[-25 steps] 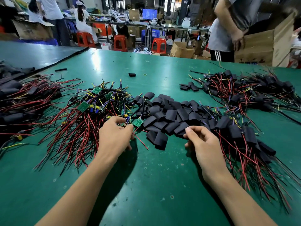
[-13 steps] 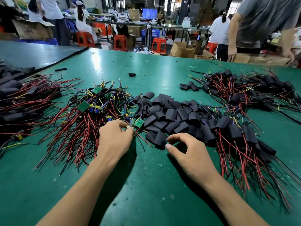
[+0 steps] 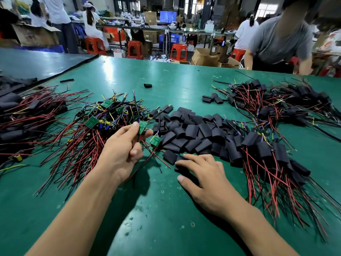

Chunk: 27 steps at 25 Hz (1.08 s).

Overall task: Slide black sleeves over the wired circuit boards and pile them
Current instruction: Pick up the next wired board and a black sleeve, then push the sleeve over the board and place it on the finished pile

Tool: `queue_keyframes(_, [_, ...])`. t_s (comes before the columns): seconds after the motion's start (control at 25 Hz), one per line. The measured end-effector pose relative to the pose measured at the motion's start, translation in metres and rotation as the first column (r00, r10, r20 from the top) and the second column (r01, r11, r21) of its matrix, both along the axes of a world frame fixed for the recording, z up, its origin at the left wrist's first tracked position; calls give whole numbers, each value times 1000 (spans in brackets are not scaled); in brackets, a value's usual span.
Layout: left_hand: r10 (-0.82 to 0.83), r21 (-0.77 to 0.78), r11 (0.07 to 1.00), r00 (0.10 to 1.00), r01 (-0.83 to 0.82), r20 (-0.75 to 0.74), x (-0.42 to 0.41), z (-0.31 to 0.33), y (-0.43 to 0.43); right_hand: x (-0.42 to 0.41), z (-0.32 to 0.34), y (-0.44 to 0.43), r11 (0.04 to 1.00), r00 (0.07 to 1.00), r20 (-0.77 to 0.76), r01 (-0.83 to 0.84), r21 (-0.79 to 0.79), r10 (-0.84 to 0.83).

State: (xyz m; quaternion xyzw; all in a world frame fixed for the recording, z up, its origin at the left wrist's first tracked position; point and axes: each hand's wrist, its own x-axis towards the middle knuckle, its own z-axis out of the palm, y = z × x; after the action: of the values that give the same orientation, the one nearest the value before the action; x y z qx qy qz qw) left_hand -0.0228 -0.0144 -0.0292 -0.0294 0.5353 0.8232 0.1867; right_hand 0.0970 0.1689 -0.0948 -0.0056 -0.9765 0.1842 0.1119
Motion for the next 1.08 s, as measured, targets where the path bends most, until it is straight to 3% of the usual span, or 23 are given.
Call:
queue_keyframes(0.12, [-282,289,929,949,232,144,0,6,-5,0,4,2,993,996,-62,57,-104,-63])
queue_keyframes(0.28, [-451,391,830,891,397,54,11,4,0,0,8,8,964,982,-69,157,-216,-176])
queue_keyframes(0.56, [-372,86,919,919,384,-129,18,-7,13,1,13,16,927,953,8,295,-233,-302])
queue_keyframes(0.76, [-256,-125,964,950,236,-181,19,-16,18,5,18,16,929,946,48,324,-179,-321])
queue_keyframes(0.88, [-197,-301,945,957,128,-214,19,-21,22,4,20,14,927,933,47,359,-112,-356])
queue_keyframes(0.96, [-198,-334,934,960,123,-199,20,-24,25,4,21,16,917,927,47,376,-138,-373])
queue_keyframes(1.08, [-215,-263,948,970,180,-112,21,-25,25,4,22,19,901,926,21,372,-223,-377])
